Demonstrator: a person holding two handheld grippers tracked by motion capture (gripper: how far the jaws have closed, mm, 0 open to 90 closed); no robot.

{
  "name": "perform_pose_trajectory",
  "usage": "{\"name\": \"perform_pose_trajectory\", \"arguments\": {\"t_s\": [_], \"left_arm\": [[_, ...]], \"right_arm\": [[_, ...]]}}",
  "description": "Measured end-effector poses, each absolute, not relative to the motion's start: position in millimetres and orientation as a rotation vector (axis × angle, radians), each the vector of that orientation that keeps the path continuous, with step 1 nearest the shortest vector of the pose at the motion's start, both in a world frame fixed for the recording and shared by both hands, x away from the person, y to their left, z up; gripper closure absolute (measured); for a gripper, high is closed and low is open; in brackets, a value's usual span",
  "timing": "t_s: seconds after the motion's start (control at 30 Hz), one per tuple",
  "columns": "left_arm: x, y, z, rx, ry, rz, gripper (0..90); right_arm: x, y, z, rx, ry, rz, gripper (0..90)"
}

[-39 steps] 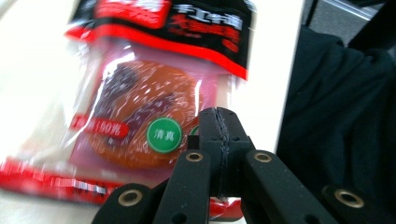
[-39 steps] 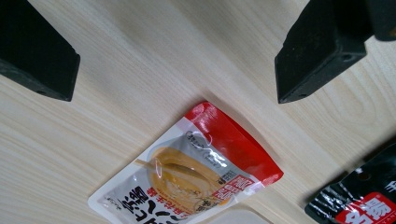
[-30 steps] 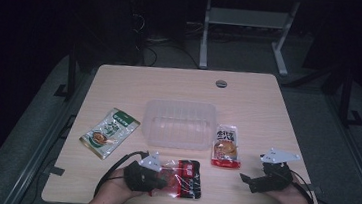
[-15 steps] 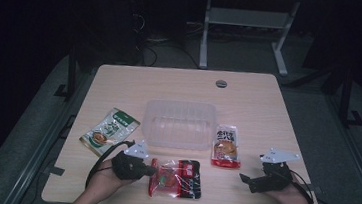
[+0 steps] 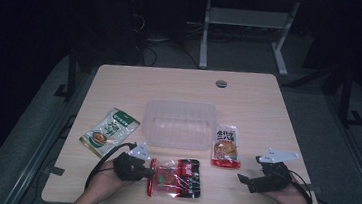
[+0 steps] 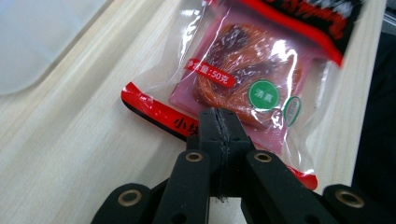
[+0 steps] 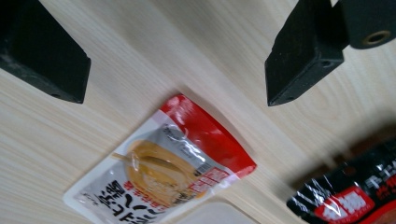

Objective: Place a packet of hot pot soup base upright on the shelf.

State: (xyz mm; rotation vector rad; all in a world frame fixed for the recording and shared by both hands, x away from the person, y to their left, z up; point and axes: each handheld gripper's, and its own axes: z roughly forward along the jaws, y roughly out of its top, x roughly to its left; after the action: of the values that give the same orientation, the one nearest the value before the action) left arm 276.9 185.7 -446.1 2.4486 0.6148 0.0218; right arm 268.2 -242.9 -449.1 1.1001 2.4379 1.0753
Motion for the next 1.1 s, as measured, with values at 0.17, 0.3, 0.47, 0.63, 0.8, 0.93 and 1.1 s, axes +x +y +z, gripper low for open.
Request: {"name": "perform_pose_trajectory", "arguments": {"t_s": [0.17,0.3,0.47,0.63,0.8,0.93,1.1], "left_arm": [[278,187,-452,2.449,0.652,0.005,89.7],[278,187,-452,2.448,0.661,0.007,89.7],[278,187,-451,2.456,0.651,0.009,89.7],[279,187,-452,2.438,0.667,-0.001,89.7],[278,188,-453,2.425,0.674,-0.002,89.7],[279,189,-453,2.44,0.657,-0.003,89.7],[277,188,-454,2.414,0.682,-0.002,89.7]], "right_arm": [[267,-235,-448,1.055,2.469,1.103,6.8],[265,-227,-445,1.048,2.494,1.157,6.8],[260,-214,-439,1.063,2.504,1.206,13.3],[260,-196,-436,1.059,2.558,1.255,14.1],[263,-177,-431,1.004,2.601,1.31,15.8],[270,-162,-426,0.982,2.613,1.368,18.3],[279,-140,-425,0.951,2.635,1.377,18.5]]}}
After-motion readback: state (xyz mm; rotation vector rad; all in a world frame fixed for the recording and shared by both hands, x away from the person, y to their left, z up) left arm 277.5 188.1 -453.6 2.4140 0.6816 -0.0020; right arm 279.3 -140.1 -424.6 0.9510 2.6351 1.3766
